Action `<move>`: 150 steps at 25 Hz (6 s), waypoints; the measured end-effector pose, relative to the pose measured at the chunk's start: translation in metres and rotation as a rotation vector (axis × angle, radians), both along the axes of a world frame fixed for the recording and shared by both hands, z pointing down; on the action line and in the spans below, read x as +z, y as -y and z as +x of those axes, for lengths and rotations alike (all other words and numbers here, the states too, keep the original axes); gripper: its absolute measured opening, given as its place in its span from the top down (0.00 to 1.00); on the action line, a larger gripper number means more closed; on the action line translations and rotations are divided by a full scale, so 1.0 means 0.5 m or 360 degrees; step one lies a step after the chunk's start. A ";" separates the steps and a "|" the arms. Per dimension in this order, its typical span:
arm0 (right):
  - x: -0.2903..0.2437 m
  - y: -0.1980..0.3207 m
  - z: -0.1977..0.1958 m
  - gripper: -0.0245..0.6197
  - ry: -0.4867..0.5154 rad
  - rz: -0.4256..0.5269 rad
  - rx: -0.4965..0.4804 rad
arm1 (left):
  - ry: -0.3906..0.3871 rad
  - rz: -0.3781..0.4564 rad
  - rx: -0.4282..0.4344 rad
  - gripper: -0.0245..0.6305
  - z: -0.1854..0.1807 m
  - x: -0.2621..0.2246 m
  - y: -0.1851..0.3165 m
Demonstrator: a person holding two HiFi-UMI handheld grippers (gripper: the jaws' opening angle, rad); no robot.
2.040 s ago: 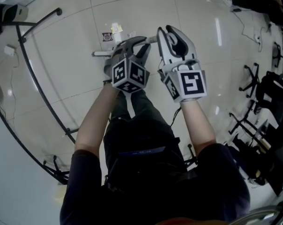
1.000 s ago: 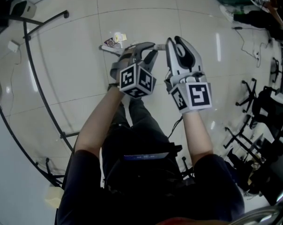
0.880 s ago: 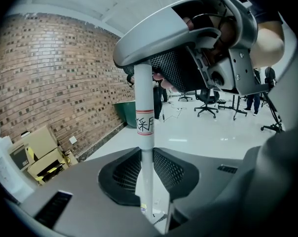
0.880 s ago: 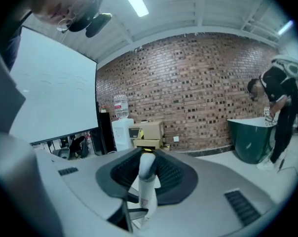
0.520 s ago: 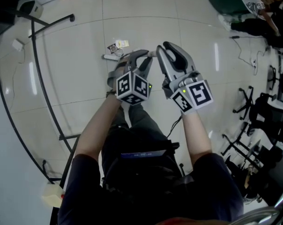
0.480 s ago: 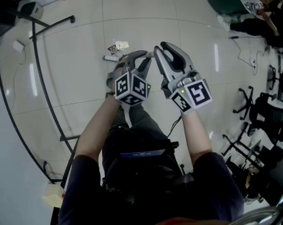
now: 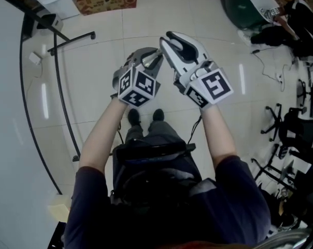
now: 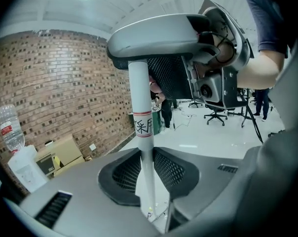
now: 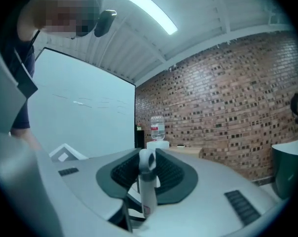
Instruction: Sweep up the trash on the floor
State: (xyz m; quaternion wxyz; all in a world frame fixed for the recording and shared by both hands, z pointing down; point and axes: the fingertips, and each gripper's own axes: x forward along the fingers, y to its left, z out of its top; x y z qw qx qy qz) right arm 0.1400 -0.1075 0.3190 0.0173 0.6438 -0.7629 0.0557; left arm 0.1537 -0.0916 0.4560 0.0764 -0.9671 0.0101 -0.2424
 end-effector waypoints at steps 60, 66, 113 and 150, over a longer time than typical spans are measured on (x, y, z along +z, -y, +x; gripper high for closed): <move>-0.119 -0.088 -0.096 0.81 -0.0155 -0.0241 -0.1934 | -0.0472 -0.0259 -0.0393 0.84 0.018 -0.147 -0.053; -0.096 -0.048 -0.129 0.80 -0.0231 -0.0189 -0.1939 | -0.0462 -0.0281 -0.0626 0.83 -0.013 -0.121 -0.003; 0.362 0.003 0.044 0.80 -0.0132 -0.0649 -0.2613 | -0.0107 -0.0582 -0.1573 0.84 0.187 0.341 0.092; 0.348 0.231 -0.131 0.80 -0.0093 -0.0261 -0.1964 | -0.0023 -0.0323 -0.1441 0.82 -0.006 0.332 0.277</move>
